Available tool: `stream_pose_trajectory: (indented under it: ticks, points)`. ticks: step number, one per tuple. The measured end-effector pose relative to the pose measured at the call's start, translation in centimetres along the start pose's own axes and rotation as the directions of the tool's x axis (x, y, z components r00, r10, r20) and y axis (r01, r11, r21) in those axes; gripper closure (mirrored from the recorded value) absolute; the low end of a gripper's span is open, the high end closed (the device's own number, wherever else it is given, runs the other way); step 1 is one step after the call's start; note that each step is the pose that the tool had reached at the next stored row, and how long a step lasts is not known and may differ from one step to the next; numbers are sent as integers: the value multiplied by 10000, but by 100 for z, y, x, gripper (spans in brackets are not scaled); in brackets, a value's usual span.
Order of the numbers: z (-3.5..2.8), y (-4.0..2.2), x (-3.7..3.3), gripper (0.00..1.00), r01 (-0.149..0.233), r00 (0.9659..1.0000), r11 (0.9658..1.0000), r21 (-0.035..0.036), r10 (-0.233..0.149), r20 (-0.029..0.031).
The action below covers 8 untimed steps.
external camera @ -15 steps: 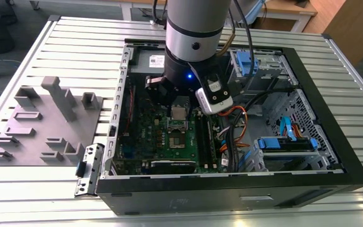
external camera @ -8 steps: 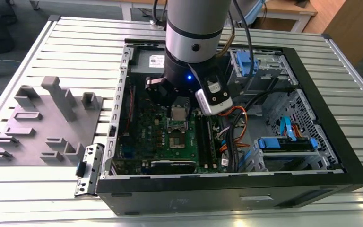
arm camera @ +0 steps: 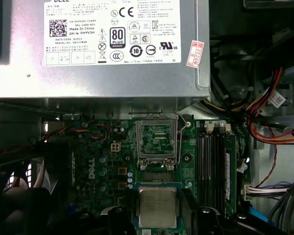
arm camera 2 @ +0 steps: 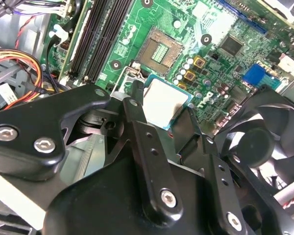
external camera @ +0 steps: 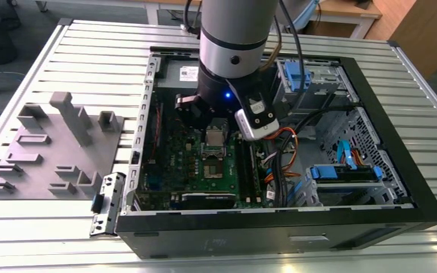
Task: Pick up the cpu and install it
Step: 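Place the cpu into insertion slot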
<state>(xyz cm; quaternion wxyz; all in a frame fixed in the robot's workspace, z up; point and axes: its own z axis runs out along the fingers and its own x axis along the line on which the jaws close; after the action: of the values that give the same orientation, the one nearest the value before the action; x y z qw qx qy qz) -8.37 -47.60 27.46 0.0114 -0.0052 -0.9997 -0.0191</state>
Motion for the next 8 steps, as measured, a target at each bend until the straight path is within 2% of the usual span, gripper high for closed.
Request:
stream_pose_trajectory:
  ticks: [8]
  points:
    - [74, -3, -2, 53, 0, 10000, 10000, 1, 0, 0]
